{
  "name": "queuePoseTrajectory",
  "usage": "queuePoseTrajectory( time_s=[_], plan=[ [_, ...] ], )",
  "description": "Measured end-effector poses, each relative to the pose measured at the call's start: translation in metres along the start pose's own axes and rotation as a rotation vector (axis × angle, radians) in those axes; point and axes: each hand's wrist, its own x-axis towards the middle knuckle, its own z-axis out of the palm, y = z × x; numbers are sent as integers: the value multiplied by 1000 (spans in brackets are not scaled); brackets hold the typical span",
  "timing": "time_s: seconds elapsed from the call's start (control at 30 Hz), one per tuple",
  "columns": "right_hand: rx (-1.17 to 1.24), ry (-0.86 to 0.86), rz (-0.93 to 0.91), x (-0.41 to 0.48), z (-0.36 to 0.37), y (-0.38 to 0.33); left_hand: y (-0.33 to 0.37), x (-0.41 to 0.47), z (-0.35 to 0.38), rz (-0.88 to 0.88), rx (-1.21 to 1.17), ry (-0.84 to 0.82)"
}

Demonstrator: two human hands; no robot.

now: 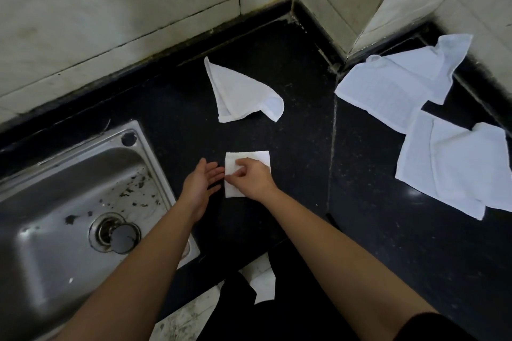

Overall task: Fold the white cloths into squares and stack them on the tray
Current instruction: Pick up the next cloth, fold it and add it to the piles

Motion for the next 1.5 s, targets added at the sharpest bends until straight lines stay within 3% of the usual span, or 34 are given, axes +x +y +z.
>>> queuePoseTrajectory(
  time_s=[0.1,0.17,0.3,0.37,0.43,0.53,0.97,1.07,1.17,1.33,1.5],
  plan=[
    [46,106,-22,-7,-16,13,0,0,3,49,126,10],
    [51,192,-84,-12,-28,25,-2,0,2,198,392,57],
    [-424,374,-458,-17,-44,53,-4,3,-5,632,1106,-31],
    [-706,238,-520,-16,-49,58,0,6,-6,756,1450,-116],
    [-931,56,-473,-13,-49,59,4,10,-7,758,1728,-198],
    [-1123,-15,-422,-5,-48,67,5,17,-12,693,1912,-271],
    [-1150,-55,-356,4,-46,74,9,28,-17,674,1865,-342],
    [-900,68,-332,-10,-46,71,5,24,-15,723,1654,-271],
    [-651,231,-194,-22,-41,69,-1,16,-12,724,1439,-159],
    [-314,156,69,-27,-38,68,-21,-4,-11,618,1240,-14],
    [-237,148,119,-33,-41,66,-35,-22,-25,488,1262,14]
  ],
)
